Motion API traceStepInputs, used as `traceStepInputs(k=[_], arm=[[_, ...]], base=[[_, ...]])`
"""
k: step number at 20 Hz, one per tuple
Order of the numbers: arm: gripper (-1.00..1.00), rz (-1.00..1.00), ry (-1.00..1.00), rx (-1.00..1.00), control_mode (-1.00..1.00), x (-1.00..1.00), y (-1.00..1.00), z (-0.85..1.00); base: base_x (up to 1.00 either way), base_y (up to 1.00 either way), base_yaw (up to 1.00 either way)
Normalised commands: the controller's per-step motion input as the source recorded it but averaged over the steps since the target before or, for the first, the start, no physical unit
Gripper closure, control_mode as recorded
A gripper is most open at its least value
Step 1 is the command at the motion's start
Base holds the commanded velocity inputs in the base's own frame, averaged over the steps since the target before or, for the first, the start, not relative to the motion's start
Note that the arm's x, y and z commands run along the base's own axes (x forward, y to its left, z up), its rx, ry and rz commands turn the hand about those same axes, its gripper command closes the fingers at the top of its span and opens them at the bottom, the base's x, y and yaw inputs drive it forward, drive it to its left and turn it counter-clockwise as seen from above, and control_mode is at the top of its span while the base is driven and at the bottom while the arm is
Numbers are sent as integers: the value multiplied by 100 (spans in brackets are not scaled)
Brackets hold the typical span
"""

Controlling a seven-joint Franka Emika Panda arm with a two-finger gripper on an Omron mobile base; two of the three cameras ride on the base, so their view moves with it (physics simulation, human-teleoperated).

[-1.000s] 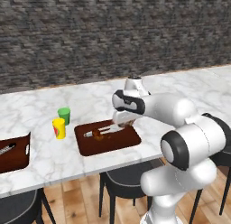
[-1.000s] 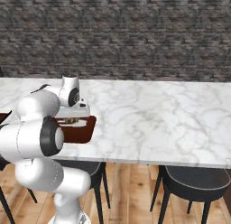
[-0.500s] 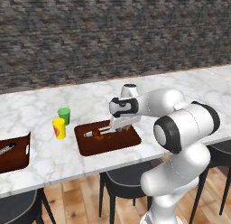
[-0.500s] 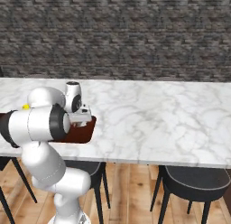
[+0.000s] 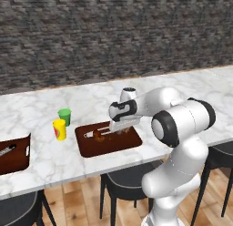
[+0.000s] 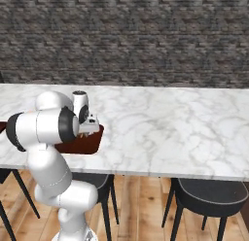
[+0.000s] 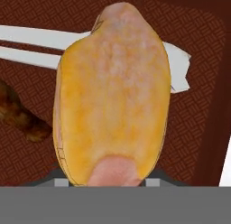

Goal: Gather the mushroom and lime from the fridge and place them on a tray on the dining counter. Then gather the chicken drumsticks from the fridge and place them on the other tray.

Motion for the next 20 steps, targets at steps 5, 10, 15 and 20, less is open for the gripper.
traceStepInputs(k=[5, 10, 15, 20], arm=[[-100, 0, 0, -2, -100, 10, 12, -41], [-100, 0, -4, -5, -100, -21, 10, -36], [-100, 0, -1, -3, -100, -7, 9, -3], [-100, 0, 0, -2, -100, -3, 0, 25]], base=[[0, 0, 0], [0, 0, 0], [0, 0, 0], [0, 0, 0]])
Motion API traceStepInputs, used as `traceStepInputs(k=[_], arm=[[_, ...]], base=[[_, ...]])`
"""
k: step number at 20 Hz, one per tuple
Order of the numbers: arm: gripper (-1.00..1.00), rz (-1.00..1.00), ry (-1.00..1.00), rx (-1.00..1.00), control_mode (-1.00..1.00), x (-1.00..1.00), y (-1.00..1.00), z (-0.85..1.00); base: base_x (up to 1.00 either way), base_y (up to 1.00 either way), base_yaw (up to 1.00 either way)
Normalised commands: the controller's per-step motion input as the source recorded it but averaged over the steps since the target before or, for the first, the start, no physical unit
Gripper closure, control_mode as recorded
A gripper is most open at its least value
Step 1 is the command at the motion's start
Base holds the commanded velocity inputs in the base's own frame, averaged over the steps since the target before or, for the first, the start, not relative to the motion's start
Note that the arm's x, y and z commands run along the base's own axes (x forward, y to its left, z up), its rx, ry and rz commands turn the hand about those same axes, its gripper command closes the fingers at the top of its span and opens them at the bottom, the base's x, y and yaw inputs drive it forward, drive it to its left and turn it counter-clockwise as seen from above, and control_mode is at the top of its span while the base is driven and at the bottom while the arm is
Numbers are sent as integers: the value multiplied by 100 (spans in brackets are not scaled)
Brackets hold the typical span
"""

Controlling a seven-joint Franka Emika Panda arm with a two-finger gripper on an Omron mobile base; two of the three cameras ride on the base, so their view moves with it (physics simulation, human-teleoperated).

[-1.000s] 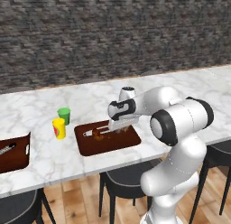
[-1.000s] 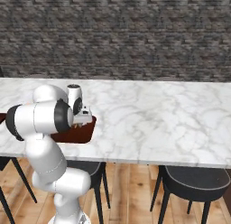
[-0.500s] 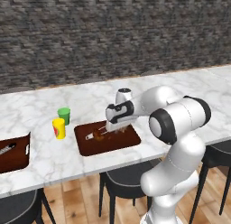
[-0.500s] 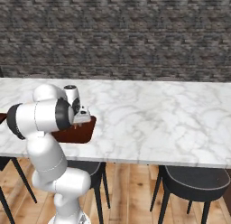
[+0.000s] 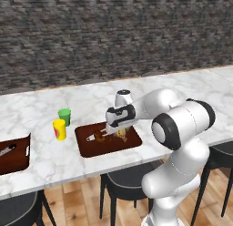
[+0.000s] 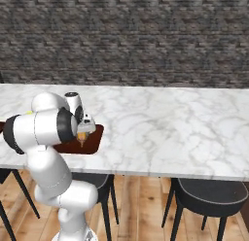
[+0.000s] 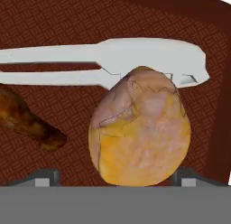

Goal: Gather the mushroom and lime from the fridge and place them on a tray on the dining counter. Then gather the chicken drumsticks from the fridge and place them on the other tray.

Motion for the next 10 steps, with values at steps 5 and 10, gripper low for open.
traceStepInputs(k=[5, 10], arm=[[-100, 0, 0, -3, -100, -30, 0, 63], [-100, 0, 0, -1, -100, -64, 5, 60]], base=[[0, 0, 0], [0, 0, 0]])
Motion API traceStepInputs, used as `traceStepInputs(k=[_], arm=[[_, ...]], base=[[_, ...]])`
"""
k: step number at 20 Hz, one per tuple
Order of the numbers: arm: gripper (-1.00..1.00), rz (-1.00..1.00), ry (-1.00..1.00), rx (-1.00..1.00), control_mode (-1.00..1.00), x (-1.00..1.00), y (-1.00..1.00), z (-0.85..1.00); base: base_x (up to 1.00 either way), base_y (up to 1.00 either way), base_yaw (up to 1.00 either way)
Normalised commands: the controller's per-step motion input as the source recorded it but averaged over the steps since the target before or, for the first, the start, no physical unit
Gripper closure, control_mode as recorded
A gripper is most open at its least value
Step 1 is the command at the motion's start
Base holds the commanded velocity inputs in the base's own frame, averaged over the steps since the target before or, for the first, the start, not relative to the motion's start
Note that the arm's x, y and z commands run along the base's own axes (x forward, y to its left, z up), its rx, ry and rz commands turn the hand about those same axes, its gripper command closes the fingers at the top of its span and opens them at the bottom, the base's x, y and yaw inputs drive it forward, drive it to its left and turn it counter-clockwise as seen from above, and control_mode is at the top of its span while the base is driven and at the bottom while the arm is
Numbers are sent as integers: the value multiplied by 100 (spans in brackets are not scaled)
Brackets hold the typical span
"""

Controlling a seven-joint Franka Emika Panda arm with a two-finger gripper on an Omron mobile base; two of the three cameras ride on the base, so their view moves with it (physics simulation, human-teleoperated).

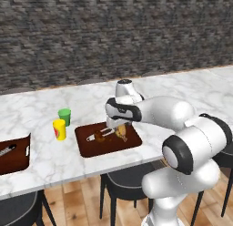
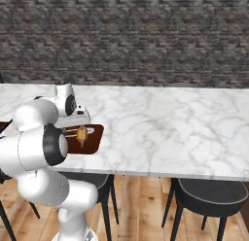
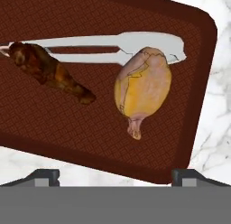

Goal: Gather the mushroom and lime from the fridge and place them on a tray on the dining counter. Then gather the chicken drumsticks from the fridge and place them on the other tray.

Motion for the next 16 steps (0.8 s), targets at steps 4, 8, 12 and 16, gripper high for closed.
traceStepInputs(k=[4, 8, 12, 16], arm=[[-100, 0, 0, 0, -100, -84, 11, 45], [-100, 0, 0, 0, -100, -99, 2, 36], [-100, 0, -4, 0, -100, -100, -16, 33], [-100, -1, -3, 0, -100, -79, -15, 14]], base=[[0, 0, 0], [0, 0, 0], [0, 0, 0], [0, 0, 0]])
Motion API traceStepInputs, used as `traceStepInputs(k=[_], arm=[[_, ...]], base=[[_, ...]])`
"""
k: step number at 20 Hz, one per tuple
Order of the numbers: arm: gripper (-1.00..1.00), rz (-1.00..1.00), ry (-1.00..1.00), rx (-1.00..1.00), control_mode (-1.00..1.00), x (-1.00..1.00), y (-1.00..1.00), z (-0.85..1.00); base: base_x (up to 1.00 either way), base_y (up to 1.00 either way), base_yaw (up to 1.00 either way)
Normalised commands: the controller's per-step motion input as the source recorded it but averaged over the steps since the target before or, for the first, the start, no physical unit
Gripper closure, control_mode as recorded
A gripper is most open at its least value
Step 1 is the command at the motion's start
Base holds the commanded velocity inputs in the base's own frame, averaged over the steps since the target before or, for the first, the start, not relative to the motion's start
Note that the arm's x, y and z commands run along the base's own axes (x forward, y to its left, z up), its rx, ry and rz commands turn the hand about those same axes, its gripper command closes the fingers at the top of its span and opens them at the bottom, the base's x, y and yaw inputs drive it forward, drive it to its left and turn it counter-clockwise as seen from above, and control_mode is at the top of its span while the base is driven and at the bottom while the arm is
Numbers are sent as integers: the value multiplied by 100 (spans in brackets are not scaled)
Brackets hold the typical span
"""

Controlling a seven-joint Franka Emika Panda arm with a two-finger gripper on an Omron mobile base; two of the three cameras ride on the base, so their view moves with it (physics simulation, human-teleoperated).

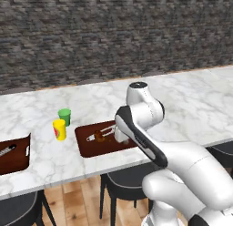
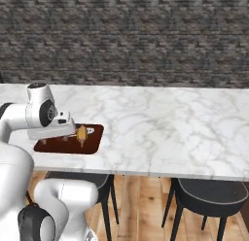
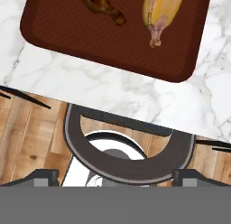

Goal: Gather the mushroom and lime from the fridge and place them on a tray on the dining counter. Then gather the chicken drumsticks from the fridge and place them on the other tray.

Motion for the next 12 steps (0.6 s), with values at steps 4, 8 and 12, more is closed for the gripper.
traceStepInputs(k=[4, 8, 12], arm=[[-100, -7, -3, 0, -100, -56, -13, 0], [-100, -4, -4, 0, 100, -28, -7, 0], [-100, 0, 0, 0, 100, 0, 0, 0]], base=[[0, 0, 0], [-35, -1, -2], [-82, 43, 0]])
